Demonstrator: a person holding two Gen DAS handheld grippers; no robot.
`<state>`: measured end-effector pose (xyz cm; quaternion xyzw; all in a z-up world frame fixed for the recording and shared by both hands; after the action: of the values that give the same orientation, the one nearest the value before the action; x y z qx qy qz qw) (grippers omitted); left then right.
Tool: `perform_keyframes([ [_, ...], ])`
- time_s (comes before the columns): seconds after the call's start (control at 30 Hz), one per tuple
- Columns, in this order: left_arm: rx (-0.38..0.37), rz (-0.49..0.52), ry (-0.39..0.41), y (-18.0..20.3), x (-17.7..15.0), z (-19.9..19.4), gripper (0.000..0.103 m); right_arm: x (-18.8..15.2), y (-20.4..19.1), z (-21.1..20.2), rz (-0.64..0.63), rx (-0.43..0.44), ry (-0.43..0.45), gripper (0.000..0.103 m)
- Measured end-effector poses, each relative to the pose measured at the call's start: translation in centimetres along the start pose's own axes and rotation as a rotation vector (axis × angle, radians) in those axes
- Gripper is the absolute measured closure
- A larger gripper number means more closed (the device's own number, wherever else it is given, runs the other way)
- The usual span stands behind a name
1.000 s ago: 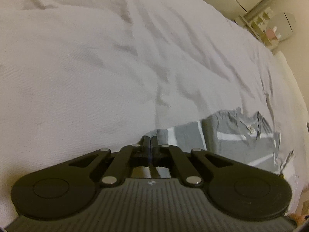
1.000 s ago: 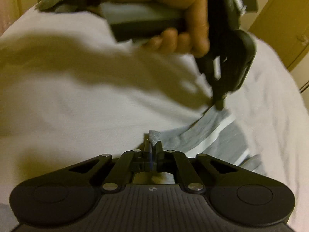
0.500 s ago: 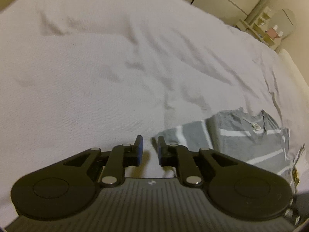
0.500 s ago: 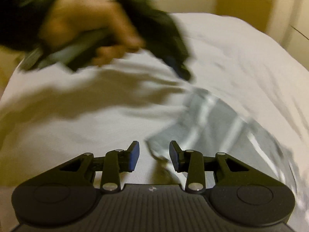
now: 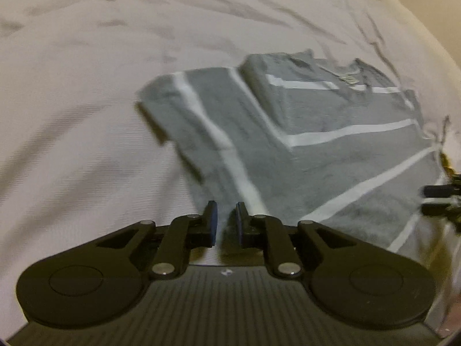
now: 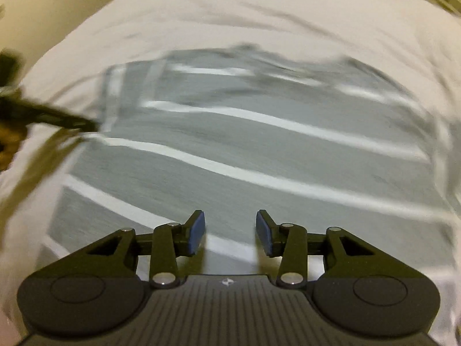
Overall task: Fold clothes
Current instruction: 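Lift the grey shirt by the collar with both grippers and spread it flat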
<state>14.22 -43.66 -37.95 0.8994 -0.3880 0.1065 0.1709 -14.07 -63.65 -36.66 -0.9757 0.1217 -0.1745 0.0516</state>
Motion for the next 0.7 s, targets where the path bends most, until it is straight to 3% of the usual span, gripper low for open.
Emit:
perform_keyframes([
  [0.13, 0.061, -0.006, 0.01, 0.0, -0.7, -1.5, 0.092, -5.4, 9.4, -1.2, 0.351, -0.038, -0.03, 0.06],
  [0.2, 0.09, -0.003, 0.018, 0.4, -1.3, -2.5, 0.092, -8.5, 12.7, -2.1, 0.437, -0.068, -0.023, 0.063],
  [0.3, 0.121, -0.006, 0.035, 2.0, -2.8, -4.4, 0.092, -12.6, 15.4, -4.5, 0.43, -0.128, -0.02, 0.063],
  [0.47, 0.105, 0.021, 0.026, 7.4, -7.5, -6.8, 0.089, -19.0, 17.8, -7.5, 0.452, -0.182, -0.042, 0.062],
  [0.53, 0.092, 0.036, 0.016, 9.9, -9.7, -7.5, 0.088, -21.2, 18.5, -8.2, 0.476, -0.212, -0.063, 0.054],
  [0.63, 0.053, 0.05, -0.021, 14.6, -14.5, -7.8, 0.088, -23.0, 17.9, -9.8, 0.448, -0.221, -0.048, 0.054],
  [0.7, 0.032, 0.071, -0.058, 17.7, -18.3, -7.6, 0.088, -23.2, 16.1, -10.4, 0.385, -0.181, -0.024, 0.054],
])
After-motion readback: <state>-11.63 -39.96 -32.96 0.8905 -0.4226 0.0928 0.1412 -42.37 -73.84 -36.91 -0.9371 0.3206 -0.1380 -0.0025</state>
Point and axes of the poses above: each gripper's, at about its wrist camera, not at the fingertips, and z roughly the way its jaws point, y to its right, x to its top, the point moved 6 cm from there along z, roughly the way its jaws point, and after that the axes turned 7 degrees about -y, right-handed, at the moved point
